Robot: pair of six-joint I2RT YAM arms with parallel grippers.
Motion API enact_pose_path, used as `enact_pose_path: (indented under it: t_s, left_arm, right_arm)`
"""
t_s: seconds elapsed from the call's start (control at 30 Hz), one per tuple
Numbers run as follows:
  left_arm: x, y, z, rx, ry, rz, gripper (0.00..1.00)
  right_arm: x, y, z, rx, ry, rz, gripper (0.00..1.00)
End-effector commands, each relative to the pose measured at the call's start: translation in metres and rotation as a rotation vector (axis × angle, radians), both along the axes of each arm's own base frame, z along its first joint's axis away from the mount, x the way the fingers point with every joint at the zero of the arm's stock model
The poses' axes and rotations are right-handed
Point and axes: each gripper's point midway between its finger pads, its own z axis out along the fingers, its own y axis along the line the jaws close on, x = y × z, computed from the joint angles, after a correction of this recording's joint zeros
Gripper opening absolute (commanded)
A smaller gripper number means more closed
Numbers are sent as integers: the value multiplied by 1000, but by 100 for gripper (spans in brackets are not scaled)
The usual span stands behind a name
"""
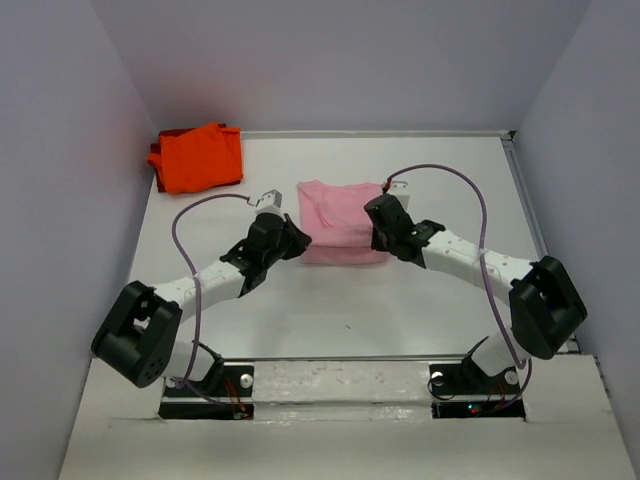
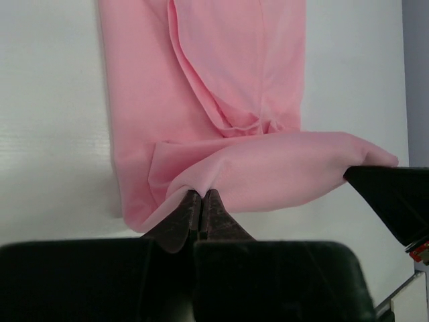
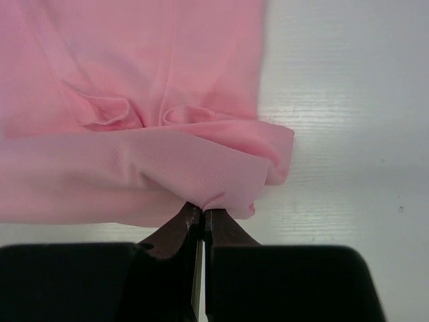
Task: Fold and stack the t-shirts
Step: Fold the long partially folded tshirt into a neat square
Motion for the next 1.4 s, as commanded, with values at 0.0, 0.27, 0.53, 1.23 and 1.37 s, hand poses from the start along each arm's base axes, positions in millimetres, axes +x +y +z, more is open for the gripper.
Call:
enact_pose_path:
  t_s: [0.0, 0.27, 0.53, 1.23, 1.37]
  left_arm:
    - [38, -3, 40, 9, -133, -13, 0]
    - [79, -5, 54, 14, -155, 6, 0]
    - [116, -20, 57, 4, -142, -18, 0]
    - [285, 27, 36, 11, -73, 94, 49]
    - [291, 27, 3, 3, -43, 83, 86]
  right_arm:
    - [41, 2, 38, 21, -164, -65, 0]
    - [75, 5, 50, -11, -216, -73, 0]
    - [118, -3, 81, 7, -274, -103, 0]
    - [324, -4, 2, 34, -190, 18, 60]
    - [322, -3, -30, 52, -128, 29, 96]
